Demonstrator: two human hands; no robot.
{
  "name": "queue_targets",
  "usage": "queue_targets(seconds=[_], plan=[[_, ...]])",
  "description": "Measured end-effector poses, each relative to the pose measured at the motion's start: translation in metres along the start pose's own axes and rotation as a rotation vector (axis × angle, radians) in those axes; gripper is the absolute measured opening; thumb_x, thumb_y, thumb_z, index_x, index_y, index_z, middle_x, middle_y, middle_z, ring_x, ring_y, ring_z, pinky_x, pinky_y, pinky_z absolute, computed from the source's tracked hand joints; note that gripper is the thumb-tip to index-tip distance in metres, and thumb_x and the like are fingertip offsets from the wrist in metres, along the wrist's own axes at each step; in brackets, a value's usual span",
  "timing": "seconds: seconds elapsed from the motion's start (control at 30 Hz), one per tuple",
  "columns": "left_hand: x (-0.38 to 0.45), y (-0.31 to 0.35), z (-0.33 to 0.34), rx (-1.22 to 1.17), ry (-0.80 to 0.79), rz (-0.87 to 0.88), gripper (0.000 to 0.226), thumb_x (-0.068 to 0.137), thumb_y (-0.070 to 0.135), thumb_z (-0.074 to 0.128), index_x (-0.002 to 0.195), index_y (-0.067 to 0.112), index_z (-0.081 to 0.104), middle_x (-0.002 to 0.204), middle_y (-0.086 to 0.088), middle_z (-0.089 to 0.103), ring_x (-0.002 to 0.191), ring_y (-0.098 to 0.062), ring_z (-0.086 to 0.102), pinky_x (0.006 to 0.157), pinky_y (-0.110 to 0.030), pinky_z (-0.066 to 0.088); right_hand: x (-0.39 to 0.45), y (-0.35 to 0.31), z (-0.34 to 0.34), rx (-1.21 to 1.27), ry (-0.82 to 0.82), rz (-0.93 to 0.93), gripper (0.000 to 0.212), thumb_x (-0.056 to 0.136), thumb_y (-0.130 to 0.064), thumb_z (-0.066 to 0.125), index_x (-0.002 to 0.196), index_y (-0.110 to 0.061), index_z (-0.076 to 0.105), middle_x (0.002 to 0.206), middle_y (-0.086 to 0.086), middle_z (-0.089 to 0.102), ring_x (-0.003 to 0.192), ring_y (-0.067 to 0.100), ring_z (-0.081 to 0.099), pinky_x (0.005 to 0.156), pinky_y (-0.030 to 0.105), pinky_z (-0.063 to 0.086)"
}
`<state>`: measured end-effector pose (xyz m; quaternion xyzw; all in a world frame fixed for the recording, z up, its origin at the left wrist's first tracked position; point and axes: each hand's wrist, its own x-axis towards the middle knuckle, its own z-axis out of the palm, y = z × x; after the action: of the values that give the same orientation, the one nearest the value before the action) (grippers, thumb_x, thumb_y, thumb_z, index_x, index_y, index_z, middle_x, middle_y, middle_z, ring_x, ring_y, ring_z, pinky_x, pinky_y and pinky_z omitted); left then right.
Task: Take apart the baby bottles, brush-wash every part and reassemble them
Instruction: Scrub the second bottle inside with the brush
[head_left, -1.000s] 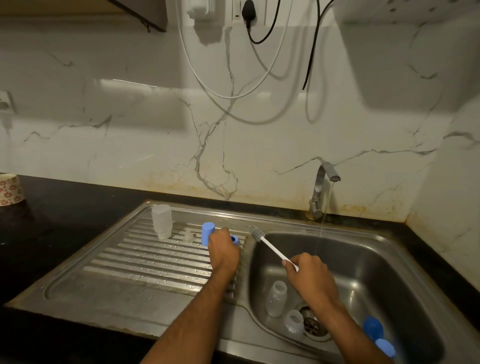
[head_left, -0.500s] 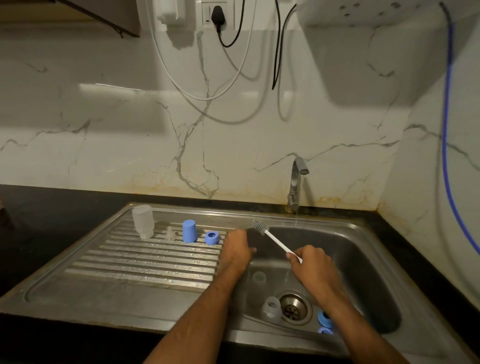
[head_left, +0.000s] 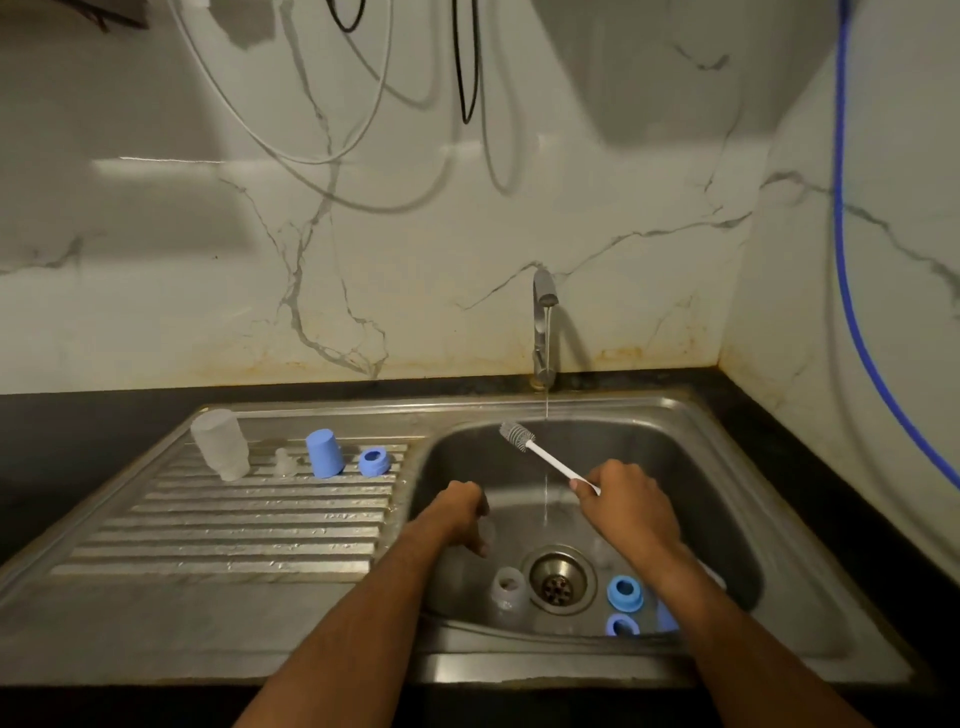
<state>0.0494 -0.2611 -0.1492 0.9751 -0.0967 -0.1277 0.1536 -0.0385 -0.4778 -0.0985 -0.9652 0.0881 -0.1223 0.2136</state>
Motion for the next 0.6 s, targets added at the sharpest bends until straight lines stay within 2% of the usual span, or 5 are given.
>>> queue_targets(seconds=[0.1,0.2,0.3,0.6], plan=[[0.007,0.004,0.011,0.071,-0.049,0.026,0.076,0.064,0.024,0.095,0.132,0.016,0.063,0.135,-0.009,0.056,0.121,-0.025,0.058,0.104,-0.033,0.048,0.004,0.013,0.009,0.007,-0.022,0.041,0.033,0.096,-0.052,0.060,0.086,-0.023,0.069,0.075,-0.004,0.066,0.070,0.016,0.065,0.067,0.040,0.060],[0.011,0.004,0.019,0.099,-0.044,0.040,0.066,0.065,0.020,0.094,0.125,0.017,0.067,0.132,-0.007,0.059,0.117,-0.024,0.061,0.101,-0.032,0.050,0.004,0.020,0.014,0.023,-0.036,0.069,0.030,0.095,-0.051,0.062,0.094,-0.023,0.071,0.084,-0.002,0.069,0.077,0.020,0.066,0.071,0.040,0.060],[0.013,0.002,0.023,0.096,-0.020,0.037,0.065,0.064,0.020,0.095,0.123,0.019,0.068,0.129,-0.006,0.061,0.115,-0.023,0.062,0.097,-0.031,0.051,0.004,0.031,0.015,0.025,-0.048,0.108,0.032,0.095,-0.052,0.061,0.094,-0.022,0.073,0.082,-0.001,0.068,0.076,0.020,0.067,0.071,0.040,0.060],[0.014,0.031,0.009,-0.145,0.219,-0.032,0.059,0.065,0.030,0.093,0.116,0.014,0.068,0.118,-0.006,0.067,0.108,-0.023,0.066,0.094,-0.038,0.057,-0.005,0.045,0.007,0.055,-0.044,0.191,0.031,0.096,-0.049,0.063,0.090,-0.020,0.069,0.075,-0.002,0.065,0.069,0.013,0.064,0.065,0.033,0.058]])
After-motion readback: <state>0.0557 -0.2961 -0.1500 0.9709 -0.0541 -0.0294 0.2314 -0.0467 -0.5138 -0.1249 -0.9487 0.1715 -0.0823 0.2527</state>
